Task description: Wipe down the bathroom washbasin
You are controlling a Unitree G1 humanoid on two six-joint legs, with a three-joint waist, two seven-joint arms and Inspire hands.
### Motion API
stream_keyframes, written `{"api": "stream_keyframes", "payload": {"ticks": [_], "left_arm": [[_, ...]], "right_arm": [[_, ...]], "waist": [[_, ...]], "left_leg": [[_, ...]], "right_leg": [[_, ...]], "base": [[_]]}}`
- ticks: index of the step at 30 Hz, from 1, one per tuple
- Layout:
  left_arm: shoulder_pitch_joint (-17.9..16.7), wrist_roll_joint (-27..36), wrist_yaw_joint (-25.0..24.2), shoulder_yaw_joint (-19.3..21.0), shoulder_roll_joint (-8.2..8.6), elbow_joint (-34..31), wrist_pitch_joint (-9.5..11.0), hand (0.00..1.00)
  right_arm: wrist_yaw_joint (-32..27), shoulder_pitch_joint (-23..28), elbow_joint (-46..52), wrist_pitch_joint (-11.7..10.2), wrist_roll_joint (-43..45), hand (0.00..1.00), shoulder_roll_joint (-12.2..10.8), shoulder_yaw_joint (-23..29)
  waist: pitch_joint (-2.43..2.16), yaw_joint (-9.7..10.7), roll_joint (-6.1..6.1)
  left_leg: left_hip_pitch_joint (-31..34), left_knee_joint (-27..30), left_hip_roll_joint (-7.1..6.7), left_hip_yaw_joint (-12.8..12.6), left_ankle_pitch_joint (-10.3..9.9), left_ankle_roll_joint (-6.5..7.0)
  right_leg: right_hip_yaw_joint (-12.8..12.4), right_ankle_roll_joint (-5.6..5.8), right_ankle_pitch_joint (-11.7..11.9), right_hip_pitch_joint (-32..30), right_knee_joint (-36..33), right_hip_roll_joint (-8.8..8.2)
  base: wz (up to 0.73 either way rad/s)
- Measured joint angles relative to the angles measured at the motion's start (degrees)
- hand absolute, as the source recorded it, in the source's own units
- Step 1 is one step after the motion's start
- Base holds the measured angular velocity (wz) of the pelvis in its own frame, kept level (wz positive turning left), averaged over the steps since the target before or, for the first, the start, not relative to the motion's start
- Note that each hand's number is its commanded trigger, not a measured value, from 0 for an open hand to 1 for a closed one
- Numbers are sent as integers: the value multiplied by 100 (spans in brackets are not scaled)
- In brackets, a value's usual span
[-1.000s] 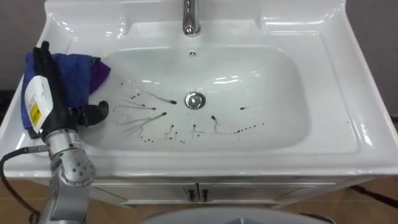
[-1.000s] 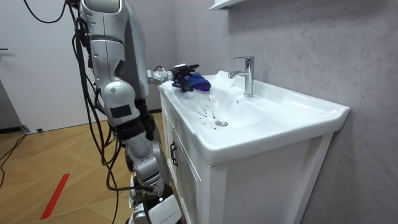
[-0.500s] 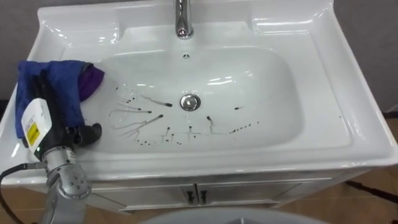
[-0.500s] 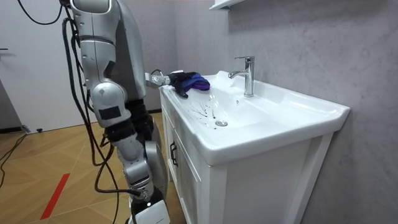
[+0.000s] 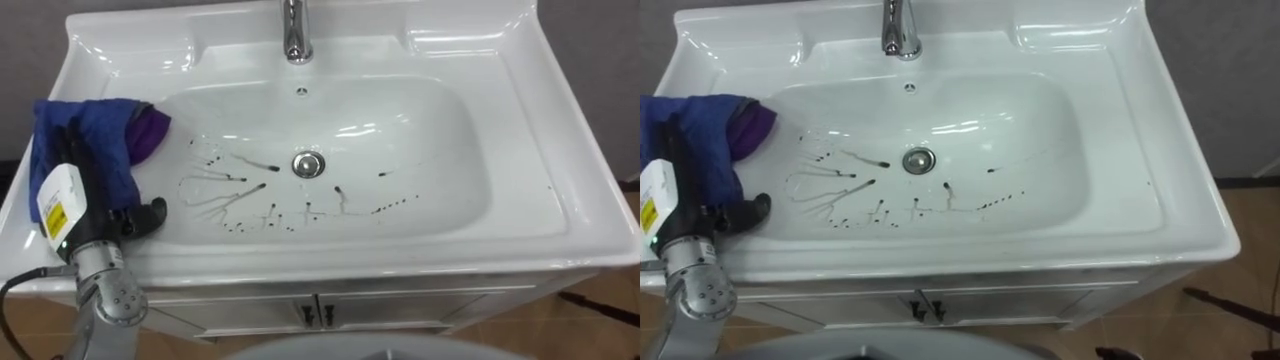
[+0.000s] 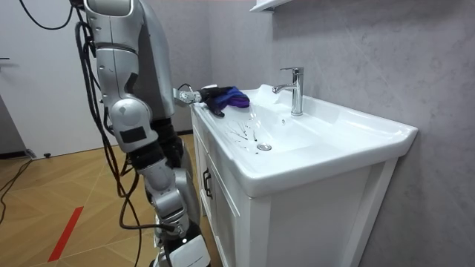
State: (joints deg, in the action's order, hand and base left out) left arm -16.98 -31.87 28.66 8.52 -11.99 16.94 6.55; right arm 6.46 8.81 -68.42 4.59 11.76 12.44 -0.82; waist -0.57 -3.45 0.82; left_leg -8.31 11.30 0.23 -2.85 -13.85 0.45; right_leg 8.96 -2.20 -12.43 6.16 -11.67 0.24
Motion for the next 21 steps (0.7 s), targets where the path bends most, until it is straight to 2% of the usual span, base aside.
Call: {"api": "stream_keyframes", "payload": {"ticks": [10,21], "left_arm": [[9,-159,367,99,-52,136,1,100],[119,-261,406,451,-127,256,-78,100]], "right_arm": [[-1,182,134,22,-24,0,26,0],[-23,309,156,47,-33,0,97,48]], "waist": [[-19,-8,76],[-31,7,44]], "left_leg": [[-142,-62,3,-6,1,-1],[-247,-158,-3,-36,1,-1]], "right_leg": [[61,-3,-1,191,114,9],[70,2,-3,246,119,-3]], "base": [[2],[-2]]}}
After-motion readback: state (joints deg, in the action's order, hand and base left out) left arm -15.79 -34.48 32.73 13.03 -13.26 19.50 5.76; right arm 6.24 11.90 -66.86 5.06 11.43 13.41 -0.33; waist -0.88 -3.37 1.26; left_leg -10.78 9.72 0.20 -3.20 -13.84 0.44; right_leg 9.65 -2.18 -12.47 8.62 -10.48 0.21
